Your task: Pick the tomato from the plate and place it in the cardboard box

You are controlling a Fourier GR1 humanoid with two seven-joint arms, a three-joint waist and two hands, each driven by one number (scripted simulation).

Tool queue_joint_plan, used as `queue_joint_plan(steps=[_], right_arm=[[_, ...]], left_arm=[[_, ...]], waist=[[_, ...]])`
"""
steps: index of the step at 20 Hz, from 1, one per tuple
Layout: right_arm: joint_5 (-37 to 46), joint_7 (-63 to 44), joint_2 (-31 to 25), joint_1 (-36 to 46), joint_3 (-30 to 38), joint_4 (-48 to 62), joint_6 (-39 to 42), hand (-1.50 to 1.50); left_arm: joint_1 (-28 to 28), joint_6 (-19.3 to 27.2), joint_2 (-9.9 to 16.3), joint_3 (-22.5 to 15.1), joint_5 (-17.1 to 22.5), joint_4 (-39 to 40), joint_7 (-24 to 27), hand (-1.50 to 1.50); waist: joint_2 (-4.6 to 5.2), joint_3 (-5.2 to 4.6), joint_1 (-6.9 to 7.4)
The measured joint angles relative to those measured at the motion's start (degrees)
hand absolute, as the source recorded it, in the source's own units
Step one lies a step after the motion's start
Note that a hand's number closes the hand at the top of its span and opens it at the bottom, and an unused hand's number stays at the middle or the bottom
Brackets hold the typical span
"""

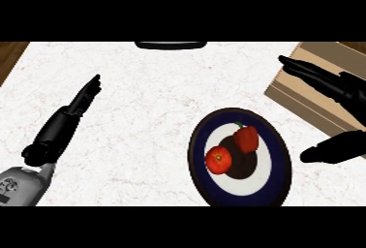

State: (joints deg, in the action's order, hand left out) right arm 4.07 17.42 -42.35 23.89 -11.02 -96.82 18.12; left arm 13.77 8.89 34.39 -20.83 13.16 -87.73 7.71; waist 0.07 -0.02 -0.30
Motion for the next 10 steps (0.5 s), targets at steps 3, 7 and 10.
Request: queue_joint_plan(steps=[3,7,10], right_arm=[[5.2,-2.6,-2.7,1.3,-3.6,-2.4,2.6,-1.50],[10.0,-9.3,-4.1,3.6,-9.0,-8.0,7.3,-1.50],[12.7,-16.1,-3.2,5.1,-13.3,-12.4,10.8,-1.50]], left_arm=[[0.5,-0.8,-0.5,0.2,-0.2,0.9,0.3,0.00],[1.2,-1.6,-1.0,0.7,-0.2,1.4,-0.1,0.00],[2.0,-2.0,-1.3,1.4,-0.4,1.5,-1.1,0.00]], waist=[[-0.07,-0.05,0.15],[-0.20,-0.09,0.25],[-0.25,-0.09,0.29]])
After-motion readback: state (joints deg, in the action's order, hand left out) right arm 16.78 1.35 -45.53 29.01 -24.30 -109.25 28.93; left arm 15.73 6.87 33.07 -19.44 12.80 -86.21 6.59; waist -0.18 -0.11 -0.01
